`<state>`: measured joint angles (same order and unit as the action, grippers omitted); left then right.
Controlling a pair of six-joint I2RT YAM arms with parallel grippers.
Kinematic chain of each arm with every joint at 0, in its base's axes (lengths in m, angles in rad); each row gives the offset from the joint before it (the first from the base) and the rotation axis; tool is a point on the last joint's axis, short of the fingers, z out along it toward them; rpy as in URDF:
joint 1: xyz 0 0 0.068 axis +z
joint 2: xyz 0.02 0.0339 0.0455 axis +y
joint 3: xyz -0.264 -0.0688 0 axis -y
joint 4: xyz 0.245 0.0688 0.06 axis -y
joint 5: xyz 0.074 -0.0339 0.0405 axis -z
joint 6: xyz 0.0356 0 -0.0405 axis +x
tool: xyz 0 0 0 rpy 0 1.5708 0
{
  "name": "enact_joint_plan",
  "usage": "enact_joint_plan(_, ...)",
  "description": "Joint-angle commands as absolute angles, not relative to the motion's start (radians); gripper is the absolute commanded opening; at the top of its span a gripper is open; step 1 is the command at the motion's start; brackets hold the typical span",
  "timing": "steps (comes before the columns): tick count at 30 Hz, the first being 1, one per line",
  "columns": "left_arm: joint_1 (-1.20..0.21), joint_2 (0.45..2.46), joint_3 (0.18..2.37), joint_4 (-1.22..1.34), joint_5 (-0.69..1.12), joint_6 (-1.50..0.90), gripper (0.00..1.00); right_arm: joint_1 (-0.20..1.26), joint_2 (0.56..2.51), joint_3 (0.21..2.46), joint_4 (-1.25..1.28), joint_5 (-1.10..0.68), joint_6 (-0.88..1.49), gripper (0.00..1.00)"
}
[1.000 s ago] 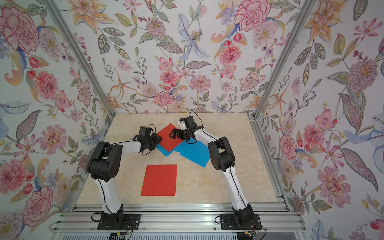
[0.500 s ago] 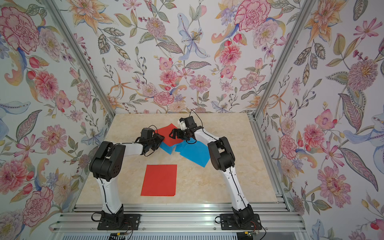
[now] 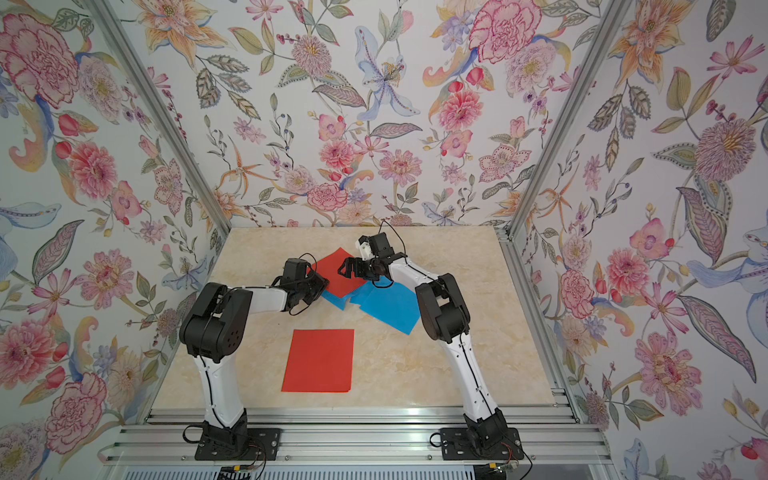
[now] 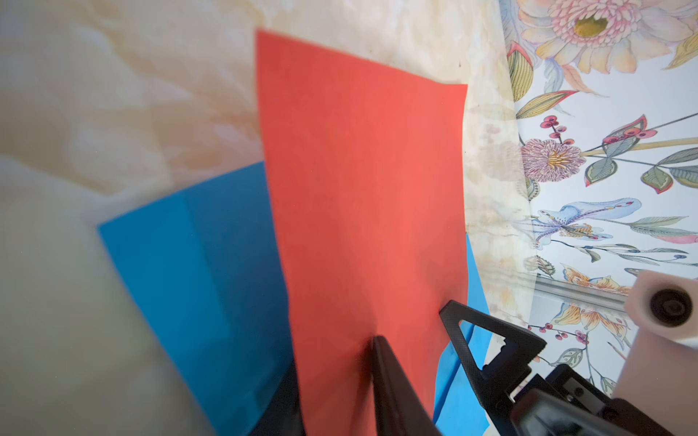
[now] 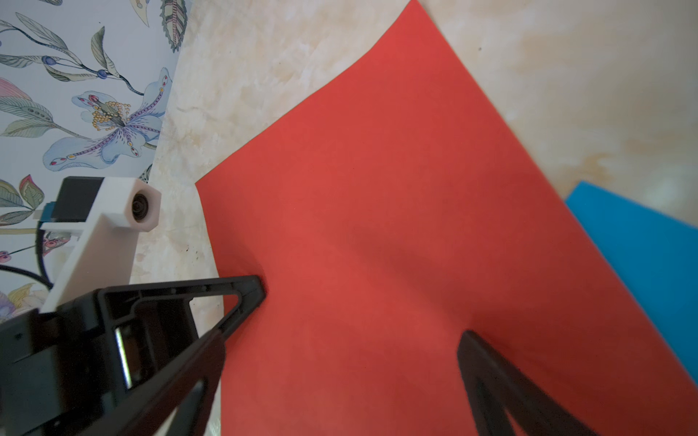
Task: Sort the scattered colored papers by color
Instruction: Pick up the colored paper from the center of the board.
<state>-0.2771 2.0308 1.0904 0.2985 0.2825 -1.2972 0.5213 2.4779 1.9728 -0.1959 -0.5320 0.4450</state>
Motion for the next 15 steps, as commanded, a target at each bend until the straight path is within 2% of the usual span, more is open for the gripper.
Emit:
enact_joint_plan(1, -0.291, 2.024, 1.085, 0.256, 0.284, -1.264, 0.23, 0.522, 2.517, 1.947, -0.215, -0.538, 0.452, 1.0)
enact_joint_plan(7, -0.289, 2.009, 1.101, 0.238, 0.287, -1.247, 0.07, 0.528, 2.52, 1.944, -0.213, -0.541, 0.452, 1.0)
enact_joint_plan(12, -0.29, 1.985, 1.112, 0.214, 0.281, -1.23, 0.0, 0.533, 2.523, 1.945, -0.21, -0.54, 0.456, 1.0)
enact_joint_plan(15, -0.29, 1.971, 1.115, 0.208, 0.28, -1.228, 0.0, 0.537, 2.522, 1.946, -0.211, -0.541, 0.458, 1.0)
